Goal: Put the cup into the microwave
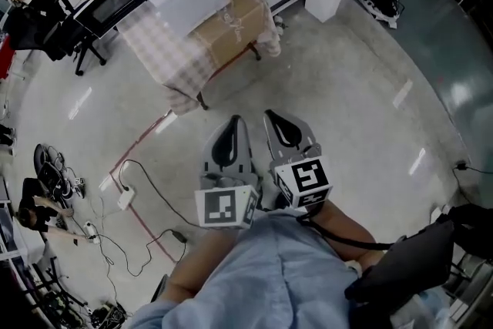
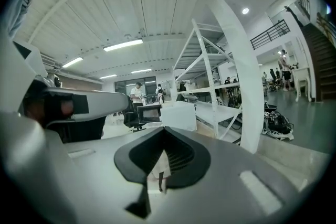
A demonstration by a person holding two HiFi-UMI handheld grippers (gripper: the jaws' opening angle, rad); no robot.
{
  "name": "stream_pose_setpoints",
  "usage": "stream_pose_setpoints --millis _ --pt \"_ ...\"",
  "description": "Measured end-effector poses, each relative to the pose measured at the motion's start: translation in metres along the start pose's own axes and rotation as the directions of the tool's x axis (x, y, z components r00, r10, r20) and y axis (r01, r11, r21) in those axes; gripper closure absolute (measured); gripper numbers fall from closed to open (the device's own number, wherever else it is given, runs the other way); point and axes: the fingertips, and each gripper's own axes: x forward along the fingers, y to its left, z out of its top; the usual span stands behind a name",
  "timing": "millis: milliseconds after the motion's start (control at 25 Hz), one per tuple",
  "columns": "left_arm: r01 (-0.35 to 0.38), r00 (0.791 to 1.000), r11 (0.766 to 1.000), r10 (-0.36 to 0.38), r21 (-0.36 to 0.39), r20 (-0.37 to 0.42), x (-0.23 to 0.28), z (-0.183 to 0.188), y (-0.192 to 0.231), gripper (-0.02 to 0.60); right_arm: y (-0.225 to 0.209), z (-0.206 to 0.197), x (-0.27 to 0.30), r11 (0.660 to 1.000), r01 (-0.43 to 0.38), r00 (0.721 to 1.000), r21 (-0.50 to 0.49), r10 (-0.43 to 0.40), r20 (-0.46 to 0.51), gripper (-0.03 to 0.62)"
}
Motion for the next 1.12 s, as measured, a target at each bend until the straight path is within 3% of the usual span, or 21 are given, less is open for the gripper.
stream_pose_setpoints --millis 680,1120 --pt "0.078 0.996 0.996 -0.077 -0.033 0.042 0.084 0.029 0.106 0.574 0.006 0.039 0.137 0.997 0.063 0.998 -0.034 -0.062 0.016 0.594" --pt "0.101 0.994 0.994 -0.099 -0.044 0.038 0.116 0.029 0.131 0.574 -0.001 0.044 0.175 0.995 0.088 0.996 -0.04 -0.088 0.012 0.594"
